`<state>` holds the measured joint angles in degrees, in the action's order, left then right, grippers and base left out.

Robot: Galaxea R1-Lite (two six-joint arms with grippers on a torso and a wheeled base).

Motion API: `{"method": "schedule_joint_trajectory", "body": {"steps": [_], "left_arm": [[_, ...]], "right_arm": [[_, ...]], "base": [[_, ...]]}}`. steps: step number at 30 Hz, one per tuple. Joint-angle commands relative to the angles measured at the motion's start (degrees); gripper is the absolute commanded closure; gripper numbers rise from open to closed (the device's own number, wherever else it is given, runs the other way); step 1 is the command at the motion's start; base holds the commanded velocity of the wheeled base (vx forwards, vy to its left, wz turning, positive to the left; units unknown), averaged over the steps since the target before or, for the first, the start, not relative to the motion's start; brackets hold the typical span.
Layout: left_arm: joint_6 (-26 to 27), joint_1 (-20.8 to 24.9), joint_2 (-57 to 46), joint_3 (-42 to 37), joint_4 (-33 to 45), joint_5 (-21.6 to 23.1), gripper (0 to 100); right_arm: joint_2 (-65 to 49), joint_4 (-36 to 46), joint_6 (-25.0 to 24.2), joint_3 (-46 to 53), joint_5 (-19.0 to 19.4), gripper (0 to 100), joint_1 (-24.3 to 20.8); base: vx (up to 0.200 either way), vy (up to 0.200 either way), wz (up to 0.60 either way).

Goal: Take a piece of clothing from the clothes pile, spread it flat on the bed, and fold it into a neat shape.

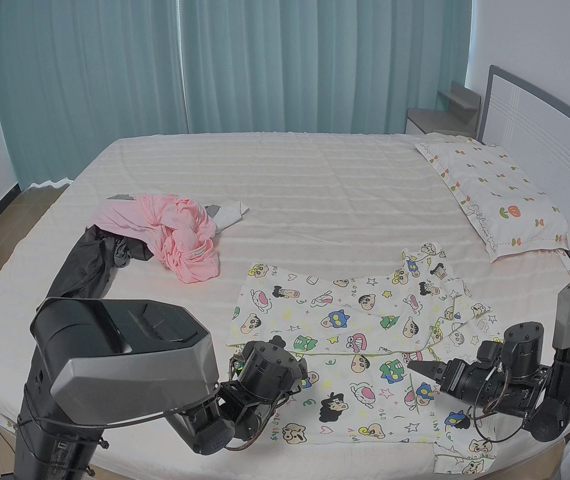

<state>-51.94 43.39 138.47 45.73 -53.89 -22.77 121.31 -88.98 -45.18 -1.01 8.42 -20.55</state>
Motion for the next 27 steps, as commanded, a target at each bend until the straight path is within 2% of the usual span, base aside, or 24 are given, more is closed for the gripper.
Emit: {"method": "schedule_joint_trajectory", "body": {"steps": [1,5,6,12,19,27], "left_arm": [[0.2,-0.3,0.1,-0.2,-0.1,-0.4,0],[0.4,-0.7,0.3,-0.2,-0.1,-1.5,0],[0.4,-0.7,0.3,-0.2,-0.1,-1.5,100],[0.9,-1.8,-0.6,-0.6,-0.1,-3.7,100],[4.6,-3.8,-2.3,-1.8,-1.0,-6.0,100],[12.7,-6.6,-1.4,-4.0,-9.2,-5.8,100]], "right_arm": [[-0.1,-1.0,0.0,1.0,0.0,0,0.1],[0.0,-1.0,0.0,1.0,0.0,0,0.1],[0.0,-1.0,0.0,1.0,0.0,0,0.1],[0.0,-1.0,0.0,1.0,0.0,0,0.0],[0.0,-1.0,0.0,1.0,0.0,0,0.0],[-0.1,-1.0,0.0,1.0,0.0,0,-0.1]], "base": [[0.000,0.000,0.00],[0.000,0.000,0.00],[0.000,0.000,0.00],[0.000,0.000,0.00],[0.000,0.000,0.00],[0.000,0.000,0.00]]}}
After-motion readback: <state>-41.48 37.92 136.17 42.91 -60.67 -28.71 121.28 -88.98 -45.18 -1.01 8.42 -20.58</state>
